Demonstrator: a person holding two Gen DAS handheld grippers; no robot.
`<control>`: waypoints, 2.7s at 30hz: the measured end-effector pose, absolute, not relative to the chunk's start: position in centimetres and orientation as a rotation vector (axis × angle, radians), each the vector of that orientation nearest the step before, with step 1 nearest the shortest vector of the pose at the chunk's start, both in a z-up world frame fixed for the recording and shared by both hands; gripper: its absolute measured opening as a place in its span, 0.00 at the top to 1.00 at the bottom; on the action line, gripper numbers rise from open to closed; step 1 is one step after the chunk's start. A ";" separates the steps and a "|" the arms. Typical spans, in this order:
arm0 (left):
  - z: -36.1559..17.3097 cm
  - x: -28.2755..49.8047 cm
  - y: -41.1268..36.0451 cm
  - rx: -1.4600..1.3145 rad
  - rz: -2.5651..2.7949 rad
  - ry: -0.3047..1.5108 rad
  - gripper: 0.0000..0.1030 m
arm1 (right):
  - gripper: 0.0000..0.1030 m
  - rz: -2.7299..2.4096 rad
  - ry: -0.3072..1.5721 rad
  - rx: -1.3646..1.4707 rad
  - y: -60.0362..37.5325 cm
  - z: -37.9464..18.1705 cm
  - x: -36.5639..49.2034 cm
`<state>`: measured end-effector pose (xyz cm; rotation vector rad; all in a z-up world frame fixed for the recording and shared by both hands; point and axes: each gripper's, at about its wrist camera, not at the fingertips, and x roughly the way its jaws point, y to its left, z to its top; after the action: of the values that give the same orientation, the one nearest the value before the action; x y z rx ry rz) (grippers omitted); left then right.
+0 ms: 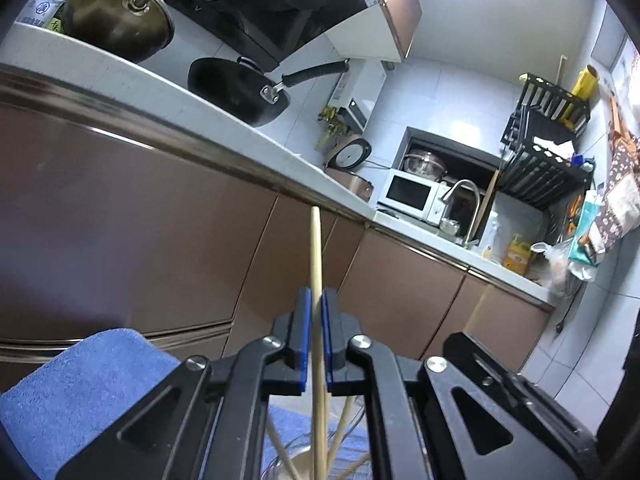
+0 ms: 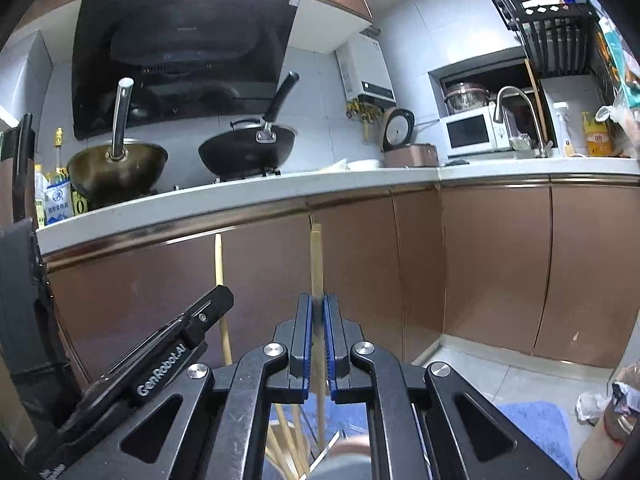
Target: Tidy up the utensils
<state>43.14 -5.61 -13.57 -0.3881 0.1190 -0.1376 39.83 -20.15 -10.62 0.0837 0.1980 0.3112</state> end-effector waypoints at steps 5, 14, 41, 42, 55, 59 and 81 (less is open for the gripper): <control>-13.5 42.2 -5.0 -0.395 -0.123 0.122 0.90 | 0.94 0.313 0.217 0.081 -20.2 -9.8 38.8; -8.0 36.3 -1.8 -0.391 -0.136 0.073 0.60 | 0.68 0.283 0.139 0.081 -20.7 -4.4 32.9; -4.0 12.9 4.5 -0.124 0.001 0.224 0.28 | 0.03 -0.096 0.185 -0.116 -16.6 -3.3 8.4; -4.1 12.4 4.7 -0.119 0.011 0.222 0.27 | 0.02 -0.097 0.183 -0.114 -16.6 -3.3 7.8; -3.9 8.5 6.9 -0.094 0.075 0.229 0.26 | 0.00 -0.119 0.147 -0.097 -16.3 -2.5 3.0; -3.6 7.3 7.2 -0.088 0.074 0.211 0.26 | 0.00 -0.121 0.139 -0.093 -16.2 -2.2 2.2; -2.4 4.0 6.9 -0.039 0.055 0.141 0.26 | 0.00 -0.155 0.093 -0.079 -16.7 -1.3 -0.4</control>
<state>4.00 6.91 -2.44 -0.0394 0.1411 0.0554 -0.41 -16.68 -1.32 -0.0787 0.0929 -0.1554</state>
